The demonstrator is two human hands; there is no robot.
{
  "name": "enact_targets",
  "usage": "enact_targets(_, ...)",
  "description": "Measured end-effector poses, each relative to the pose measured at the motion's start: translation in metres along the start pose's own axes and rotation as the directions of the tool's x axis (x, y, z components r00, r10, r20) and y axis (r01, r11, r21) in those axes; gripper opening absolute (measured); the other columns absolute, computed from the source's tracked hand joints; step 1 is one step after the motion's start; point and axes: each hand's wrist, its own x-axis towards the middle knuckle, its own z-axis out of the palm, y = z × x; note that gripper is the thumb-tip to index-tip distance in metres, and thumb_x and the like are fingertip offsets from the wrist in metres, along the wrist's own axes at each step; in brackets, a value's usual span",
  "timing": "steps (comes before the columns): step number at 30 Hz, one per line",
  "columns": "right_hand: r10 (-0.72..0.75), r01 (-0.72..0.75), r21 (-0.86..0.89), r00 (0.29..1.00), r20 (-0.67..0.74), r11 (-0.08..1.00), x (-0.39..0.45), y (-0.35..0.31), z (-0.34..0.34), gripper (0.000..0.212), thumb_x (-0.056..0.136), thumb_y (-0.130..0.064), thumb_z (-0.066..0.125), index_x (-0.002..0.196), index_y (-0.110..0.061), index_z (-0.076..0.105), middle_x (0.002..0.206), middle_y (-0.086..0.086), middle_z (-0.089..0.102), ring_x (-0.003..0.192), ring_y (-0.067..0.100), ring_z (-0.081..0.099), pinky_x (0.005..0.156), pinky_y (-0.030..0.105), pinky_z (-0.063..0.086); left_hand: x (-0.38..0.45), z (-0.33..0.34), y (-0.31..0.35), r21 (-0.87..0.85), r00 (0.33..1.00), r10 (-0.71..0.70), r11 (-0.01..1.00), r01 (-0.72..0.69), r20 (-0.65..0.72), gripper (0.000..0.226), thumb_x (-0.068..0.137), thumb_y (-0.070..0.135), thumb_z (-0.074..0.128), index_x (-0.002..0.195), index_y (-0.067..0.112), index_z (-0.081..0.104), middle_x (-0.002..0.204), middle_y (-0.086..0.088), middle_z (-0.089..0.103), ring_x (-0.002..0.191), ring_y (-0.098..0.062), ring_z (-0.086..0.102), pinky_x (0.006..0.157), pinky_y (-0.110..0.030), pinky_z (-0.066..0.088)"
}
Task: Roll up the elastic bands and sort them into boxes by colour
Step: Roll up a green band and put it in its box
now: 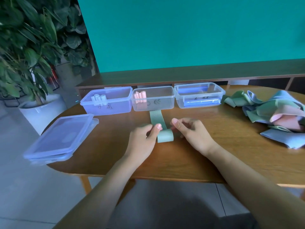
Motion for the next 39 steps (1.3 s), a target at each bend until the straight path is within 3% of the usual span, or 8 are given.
enact_targets(3,0.007,-0.007,-0.014,1.0,-0.017,1.0,-0.013,-0.002,-0.002,0.038,0.095,-0.06,0.056,0.091,-0.027,0.076,0.089,-0.014,0.076,0.088,0.007,0.069,0.088,0.038,0.056,-0.023,-0.007,0.011,-0.084,0.995,0.098,0.991,-0.1,-0.019,0.021,0.097,0.033,0.062,0.095,0.02,0.078,0.099,0.017,0.074,0.097,-0.001,0.066,0.085,-0.026,0.053)
enact_targets(6,-0.002,0.003,-0.09,1.0,0.016,0.996,-0.028,-0.008,-0.003,0.034,0.095,-0.059,0.057,0.092,-0.03,0.075,0.084,-0.02,0.073,0.081,-0.002,0.064,0.082,0.02,0.049,-0.045,-0.013,0.016,-0.151,0.992,0.126,0.981,-0.126,-0.006,0.011,0.093,0.026,0.07,0.095,0.022,0.08,0.099,0.021,0.074,0.099,0.001,0.067,0.087,-0.025,0.054)
enact_targets(10,-0.028,0.048,-0.16,0.992,0.126,0.986,-0.045,-0.013,0.001,0.033,0.096,-0.054,0.056,0.112,-0.031,0.075,0.105,-0.022,0.073,0.1,-0.011,0.062,0.085,0.006,0.041,-0.07,-0.017,0.02,-0.174,0.978,0.205,0.965,-0.196,0.039,0.016,0.09,0.017,0.073,0.103,0.024,0.078,0.098,0.02,0.074,0.099,-0.001,0.069,0.09,-0.021,0.053)
enact_targets(17,-0.089,0.102,-0.063,0.981,0.172,0.993,-0.068,-0.019,-0.001,0.012,0.096,-0.031,0.068,0.097,-0.026,0.079,0.089,-0.018,0.075,0.084,0.0,0.067,0.082,0.017,0.048,-0.084,-0.016,0.022,-0.169,0.978,0.187,0.965,-0.201,-0.095,0.023,0.086,0.014,0.077,0.106,0.025,0.077,0.106,0.022,0.072,0.106,-0.004,0.065,0.088,-0.016,0.049)
enact_targets(21,-0.099,0.097,0.02,0.973,0.209,0.995,-0.076,-0.021,-0.005,0.01,0.089,-0.027,0.076,0.097,-0.022,0.08,0.093,-0.006,0.078,0.088,0.011,0.071,0.087,0.03,0.055,-0.082,-0.016,0.022,-0.16,0.996,0.093,0.983,-0.091,0.001,0.023,0.086,0.029,0.078,0.109,0.029,0.076,0.106,0.023,0.071,0.106,0.003,0.063,0.087,-0.016,0.05)
enact_targets(27,-0.071,0.064,0.035,0.968,0.241,0.997,-0.084,-0.022,-0.014,0.029,0.072,-0.034,0.084,0.096,-0.018,0.079,0.092,-0.003,0.078,0.086,0.01,0.072,0.088,0.029,0.056,-0.085,-0.019,0.021,-0.094,0.991,0.101,0.991,-0.092,0.091,0.01,0.086,0.029,0.078,0.096,0.028,0.08,0.095,0.02,0.074,0.095,0.003,0.065,0.079,-0.014,0.049)
enact_targets(33,-0.193,0.25,-0.158,0.931,0.309,0.955,-0.092,-0.021,-0.016,0.01,0.079,-0.026,0.085,0.087,-0.021,0.081,0.098,-0.012,0.075,0.097,0.006,0.069,0.091,0.019,0.049,-0.095,-0.023,0.009,-0.01,0.962,0.259,0.966,-0.259,0.085,0.009,0.083,0.023,0.08,0.091,0.021,0.08,0.096,0.017,0.074,0.095,0.001,0.067,0.087,-0.026,0.054)
enact_targets(39,-0.228,0.295,-0.223,0.932,0.281,0.929,-0.091,-0.02,-0.014,0.02,0.077,-0.026,0.086,0.095,-0.022,0.078,0.099,-0.015,0.074,0.096,0.0,0.066,0.085,0.009,0.044,-0.098,-0.019,0.004,0.029,0.947,0.319,0.947,-0.32,0.044,0.011,0.083,0.029,0.081,0.091,0.021,0.079,0.096,0.016,0.073,0.096,-0.002,0.066,0.084,-0.032,0.056)
